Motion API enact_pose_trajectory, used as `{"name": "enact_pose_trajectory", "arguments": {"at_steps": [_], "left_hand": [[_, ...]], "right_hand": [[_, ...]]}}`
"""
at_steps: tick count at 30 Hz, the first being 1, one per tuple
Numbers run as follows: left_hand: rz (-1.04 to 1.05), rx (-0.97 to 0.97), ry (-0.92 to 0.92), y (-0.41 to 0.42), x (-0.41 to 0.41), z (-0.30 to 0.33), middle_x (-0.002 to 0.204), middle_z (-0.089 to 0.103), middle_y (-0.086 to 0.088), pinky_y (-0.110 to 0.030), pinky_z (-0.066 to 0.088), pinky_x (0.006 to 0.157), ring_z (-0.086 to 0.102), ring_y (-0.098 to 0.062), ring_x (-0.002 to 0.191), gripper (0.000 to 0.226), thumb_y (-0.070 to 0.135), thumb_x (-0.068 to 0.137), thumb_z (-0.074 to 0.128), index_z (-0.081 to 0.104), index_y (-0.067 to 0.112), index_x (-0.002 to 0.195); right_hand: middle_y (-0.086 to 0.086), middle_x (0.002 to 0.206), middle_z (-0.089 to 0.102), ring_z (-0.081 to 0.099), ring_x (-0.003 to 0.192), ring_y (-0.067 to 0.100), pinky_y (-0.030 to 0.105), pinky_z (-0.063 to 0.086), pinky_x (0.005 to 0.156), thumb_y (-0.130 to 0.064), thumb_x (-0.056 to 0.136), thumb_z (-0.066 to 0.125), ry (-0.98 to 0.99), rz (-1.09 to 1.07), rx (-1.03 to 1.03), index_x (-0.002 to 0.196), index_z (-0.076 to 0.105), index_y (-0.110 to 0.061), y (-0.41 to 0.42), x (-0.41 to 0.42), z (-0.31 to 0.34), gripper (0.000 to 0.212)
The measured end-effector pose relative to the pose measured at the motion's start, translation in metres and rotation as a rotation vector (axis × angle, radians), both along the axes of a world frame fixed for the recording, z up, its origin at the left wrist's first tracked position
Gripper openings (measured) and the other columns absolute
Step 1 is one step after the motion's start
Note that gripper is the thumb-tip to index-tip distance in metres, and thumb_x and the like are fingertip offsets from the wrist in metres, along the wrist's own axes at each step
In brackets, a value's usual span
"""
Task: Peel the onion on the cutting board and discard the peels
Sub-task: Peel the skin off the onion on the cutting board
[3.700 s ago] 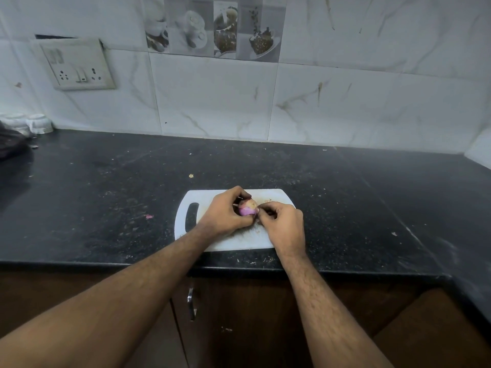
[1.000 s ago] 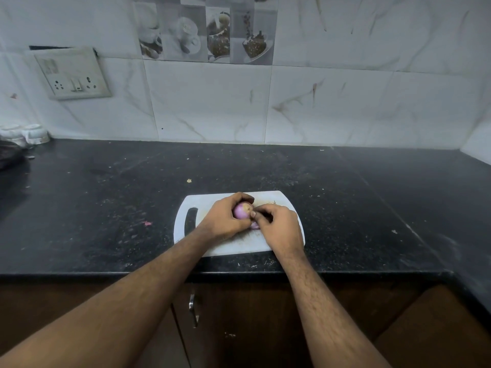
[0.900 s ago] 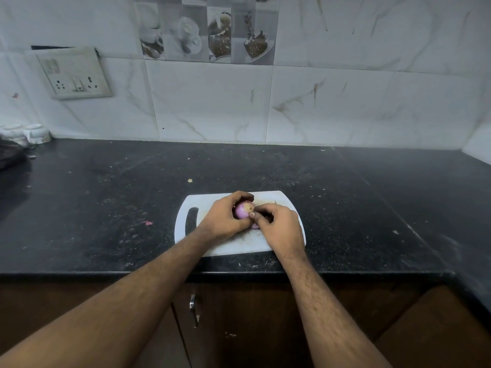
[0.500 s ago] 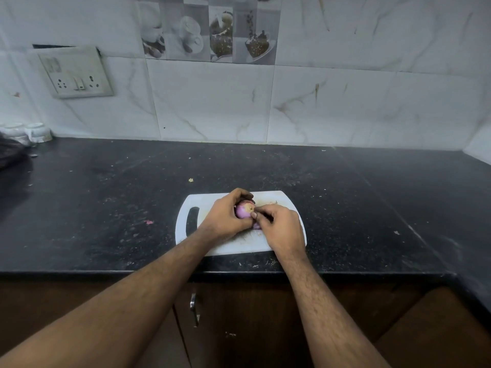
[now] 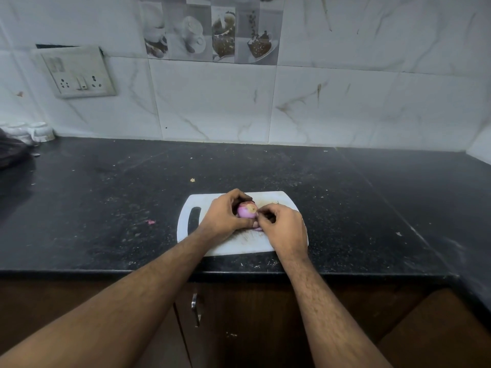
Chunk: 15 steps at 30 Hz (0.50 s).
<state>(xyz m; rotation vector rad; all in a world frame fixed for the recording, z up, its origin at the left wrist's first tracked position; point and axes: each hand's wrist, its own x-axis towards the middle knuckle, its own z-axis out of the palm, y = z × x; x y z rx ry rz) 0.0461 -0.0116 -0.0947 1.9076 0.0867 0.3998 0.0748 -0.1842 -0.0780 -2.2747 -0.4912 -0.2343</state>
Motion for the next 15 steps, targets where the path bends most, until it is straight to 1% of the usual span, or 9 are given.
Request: {"name": "enact_pose_trajectory", "arguments": {"at_steps": [4,6,7,10,12,13,15], "left_hand": [[-0.004,-0.029,0.004,0.0001,0.0004,-0.0003,0.108,0.079,-0.004,-0.045,0.062,0.095,0.076,-0.022,0.103,0.057,0.009,0.06,0.101,0.067,0.015,0.106],[-0.003,-0.022,0.003,0.0,0.0005,0.0007,0.108,0.078,-0.004,-0.046,0.063,0.093,0.076,-0.024,0.103,0.059,0.017,0.057,0.103,0.066,0.02,0.103],[0.0,-0.018,0.004,0.0,0.0008,0.0009,0.109,0.078,-0.004,-0.047,0.063,0.092,0.076,-0.024,0.103,0.06,0.02,0.056,0.103,0.064,0.022,0.102],[0.003,0.019,0.016,-0.0018,0.0004,0.0008,0.108,0.077,-0.005,-0.044,0.064,0.088,0.077,-0.023,0.099,0.058,0.017,0.061,0.101,0.059,0.023,0.1],[-0.003,0.075,0.021,-0.0038,0.0005,0.0014,0.102,0.077,-0.004,-0.039,0.064,0.084,0.076,-0.022,0.096,0.057,0.021,0.063,0.101,0.058,0.02,0.101],[-0.004,0.094,0.021,-0.005,0.0002,0.0022,0.101,0.077,-0.002,-0.033,0.063,0.081,0.074,-0.019,0.095,0.057,0.024,0.063,0.101,0.059,0.017,0.101],[-0.003,0.11,0.022,-0.0073,-0.0013,0.0052,0.1,0.075,0.001,-0.019,0.056,0.072,0.07,-0.004,0.084,0.054,0.024,0.065,0.1,0.061,0.014,0.102]], "right_hand": [[-0.013,0.082,0.076,0.069,0.073,0.001,0.032,0.061,0.069,-0.028,0.09,0.075,0.024,-0.012,0.059,0.094,0.079,-0.024,0.0008,0.0015,-0.0027,0.007],[-0.014,0.077,0.074,0.068,0.071,0.0,0.031,0.062,0.069,-0.023,0.087,0.078,0.041,-0.03,0.129,0.088,0.078,-0.022,0.0,0.0038,-0.0036,0.002],[-0.013,0.076,0.073,0.069,0.071,0.001,0.032,0.062,0.069,-0.021,0.086,0.079,0.05,-0.037,0.169,0.087,0.077,-0.021,-0.0003,0.0052,-0.0044,0.002],[-0.01,0.074,0.072,0.07,0.068,0.007,0.037,0.064,0.065,-0.015,0.082,0.08,0.083,-0.057,0.249,0.082,0.073,-0.02,-0.0009,0.0069,-0.0062,0.009],[-0.007,0.072,0.072,0.071,0.063,0.01,0.039,0.064,0.061,-0.011,0.083,0.079,0.092,-0.061,0.285,0.08,0.07,-0.019,-0.0015,0.0073,-0.007,0.012],[-0.006,0.073,0.072,0.072,0.061,0.011,0.04,0.064,0.06,-0.01,0.084,0.078,0.095,-0.059,0.307,0.081,0.07,-0.018,-0.0019,0.0077,-0.0076,0.012],[-0.007,0.075,0.071,0.071,0.064,0.011,0.041,0.064,0.061,-0.011,0.087,0.076,0.088,-0.046,0.326,0.083,0.069,-0.019,-0.0024,0.0074,-0.0074,0.011]]}}
